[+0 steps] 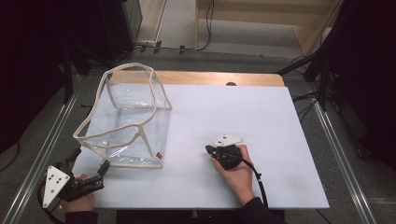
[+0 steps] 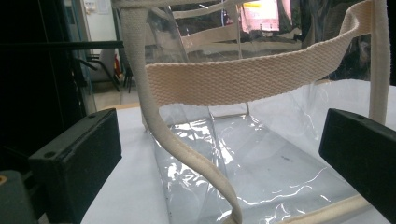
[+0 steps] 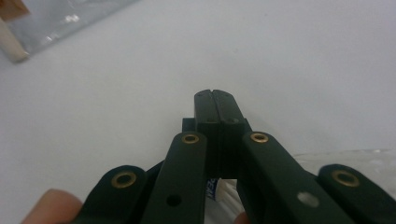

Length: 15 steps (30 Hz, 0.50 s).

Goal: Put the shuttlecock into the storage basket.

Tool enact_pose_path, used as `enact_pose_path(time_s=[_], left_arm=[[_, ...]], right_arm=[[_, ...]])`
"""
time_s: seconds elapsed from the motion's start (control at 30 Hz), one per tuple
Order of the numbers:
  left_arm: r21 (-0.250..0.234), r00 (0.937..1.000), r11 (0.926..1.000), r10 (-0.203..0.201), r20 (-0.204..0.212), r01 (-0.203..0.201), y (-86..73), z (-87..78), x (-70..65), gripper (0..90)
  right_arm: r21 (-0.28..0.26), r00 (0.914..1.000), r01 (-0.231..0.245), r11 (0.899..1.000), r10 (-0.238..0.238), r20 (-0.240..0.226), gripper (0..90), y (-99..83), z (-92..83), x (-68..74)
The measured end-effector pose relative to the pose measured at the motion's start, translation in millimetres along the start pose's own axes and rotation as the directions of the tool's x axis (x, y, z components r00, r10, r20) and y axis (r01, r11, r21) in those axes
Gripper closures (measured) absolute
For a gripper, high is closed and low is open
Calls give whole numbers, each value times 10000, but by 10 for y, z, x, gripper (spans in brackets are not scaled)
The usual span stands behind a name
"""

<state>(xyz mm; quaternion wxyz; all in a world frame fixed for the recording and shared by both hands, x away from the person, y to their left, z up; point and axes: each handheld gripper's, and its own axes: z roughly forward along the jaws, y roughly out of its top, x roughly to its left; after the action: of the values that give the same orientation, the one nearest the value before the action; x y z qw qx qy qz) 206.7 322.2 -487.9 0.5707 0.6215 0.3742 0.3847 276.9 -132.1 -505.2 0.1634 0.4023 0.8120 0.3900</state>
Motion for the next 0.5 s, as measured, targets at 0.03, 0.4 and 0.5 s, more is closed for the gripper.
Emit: enact_pose_path(time_s=[0.03, 0.4, 0.5], left_arm=[[-7, 10000, 10000, -9, 4, 9, -1, 0, 1, 0], [8, 10000, 10000, -1, -3, 1, 1, 3, -4, 0], [29, 10000, 10000, 16, -5, -16, 1, 4, -7, 0]], right_arm=[[-101, 10000, -11, 9999, 10, -53, 878, 7, -37, 8], [56, 9998, -153, 9999, 152, 159, 878, -311, -477, 94], [324, 9974, -566, 9979, 551, 456, 878, -438, -513, 23]])
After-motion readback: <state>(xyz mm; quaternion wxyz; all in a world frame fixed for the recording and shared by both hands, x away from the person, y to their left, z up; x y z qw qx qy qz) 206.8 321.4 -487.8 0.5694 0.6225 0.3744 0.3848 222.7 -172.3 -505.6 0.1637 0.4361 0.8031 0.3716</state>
